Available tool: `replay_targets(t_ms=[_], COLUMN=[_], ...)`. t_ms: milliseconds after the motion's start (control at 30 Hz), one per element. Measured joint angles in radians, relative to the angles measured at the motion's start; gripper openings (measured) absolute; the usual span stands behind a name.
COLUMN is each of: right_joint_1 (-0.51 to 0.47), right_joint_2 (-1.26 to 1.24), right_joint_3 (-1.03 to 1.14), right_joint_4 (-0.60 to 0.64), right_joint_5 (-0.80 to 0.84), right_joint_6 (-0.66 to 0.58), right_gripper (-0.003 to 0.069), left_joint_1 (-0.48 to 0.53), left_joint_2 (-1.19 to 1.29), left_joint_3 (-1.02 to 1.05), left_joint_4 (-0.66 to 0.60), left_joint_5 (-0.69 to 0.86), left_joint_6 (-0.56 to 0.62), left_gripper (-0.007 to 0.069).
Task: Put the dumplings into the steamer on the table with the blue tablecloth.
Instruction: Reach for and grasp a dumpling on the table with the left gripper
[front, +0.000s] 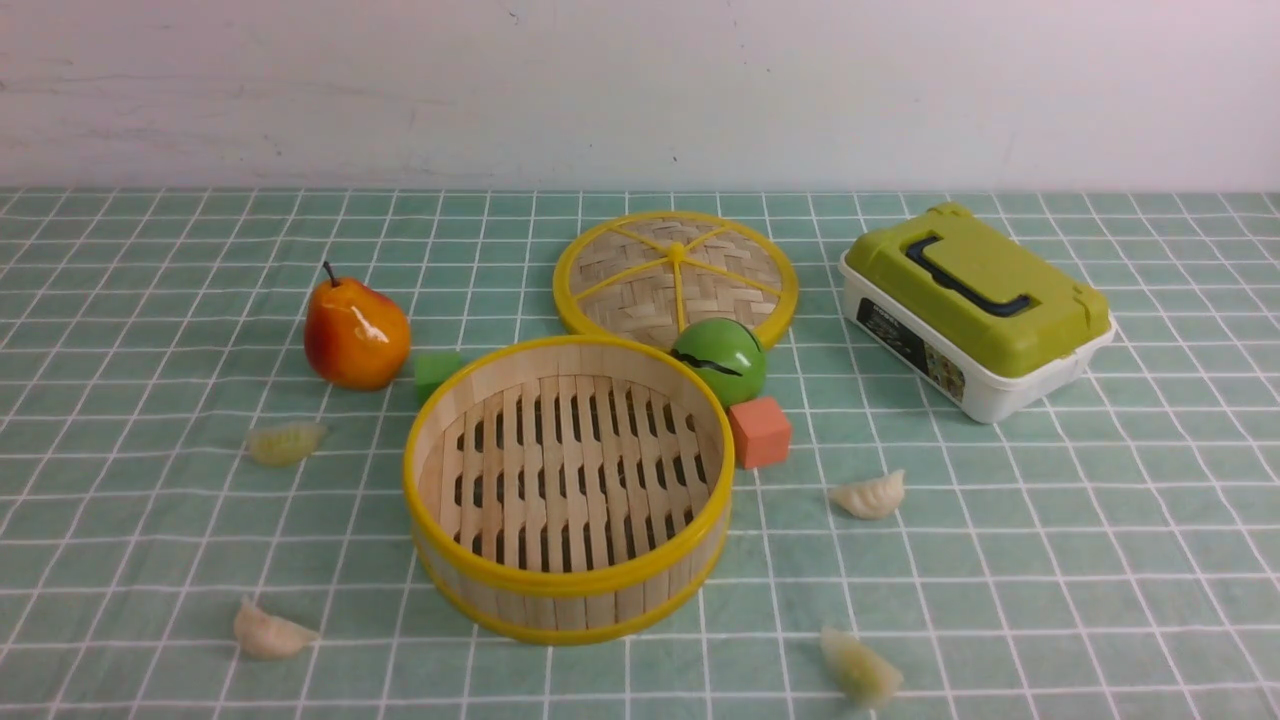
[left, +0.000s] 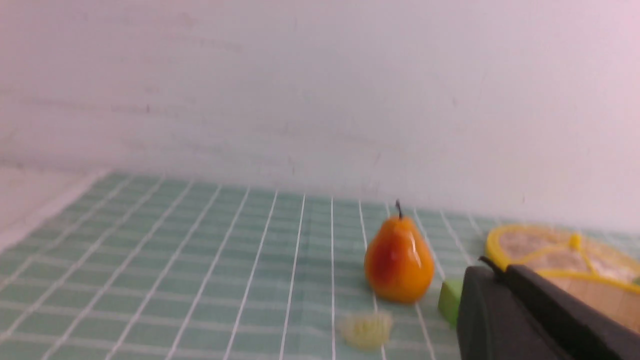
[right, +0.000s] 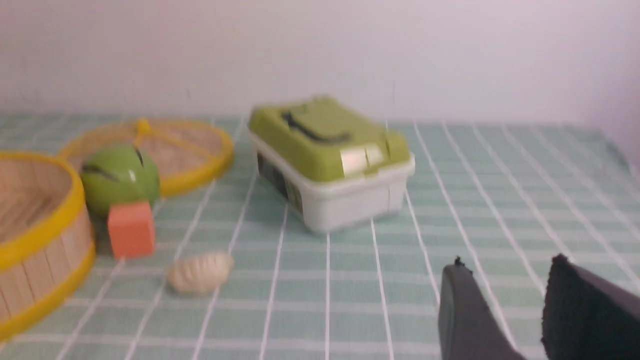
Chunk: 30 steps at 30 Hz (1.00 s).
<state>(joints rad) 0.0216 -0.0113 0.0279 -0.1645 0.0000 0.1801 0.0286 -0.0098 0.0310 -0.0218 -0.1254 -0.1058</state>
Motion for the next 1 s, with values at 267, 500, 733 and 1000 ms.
replay_targets(t_ms=[267, 500, 733, 1000], right_joint_1=[0.000, 0.000, 0.000, 0.000], right_joint_2=[0.000, 0.000, 0.080, 0.406], right_joint_3=[0.000, 0.000, -0.049, -0.273], right_joint_4=[0.002, -0.004, -0.005, -0.008], right_joint_5=[-0.311, -0.423, -0.437, -0.238], right_joint_6=[0.216, 0.589, 0.552, 0.176], right_gripper=[0.0239, 0.0239, 0.0152, -0.0016], left_joint_1=[0.000, 0.000, 0.000, 0.000], left_joint_2=[0.000, 0.000, 0.152, 0.666], left_joint_3=[0.000, -0.024, -0.331, -0.629], left_joint_4=[0.000, 0.022, 0.251, 0.306], left_joint_5=[-0.242, -0.304, -0.195, -0.075], left_joint_6=[-0.135, -0.490, -0.507, -0.595], left_gripper=[0.0035, 0.0032, -0.0014, -0.0014])
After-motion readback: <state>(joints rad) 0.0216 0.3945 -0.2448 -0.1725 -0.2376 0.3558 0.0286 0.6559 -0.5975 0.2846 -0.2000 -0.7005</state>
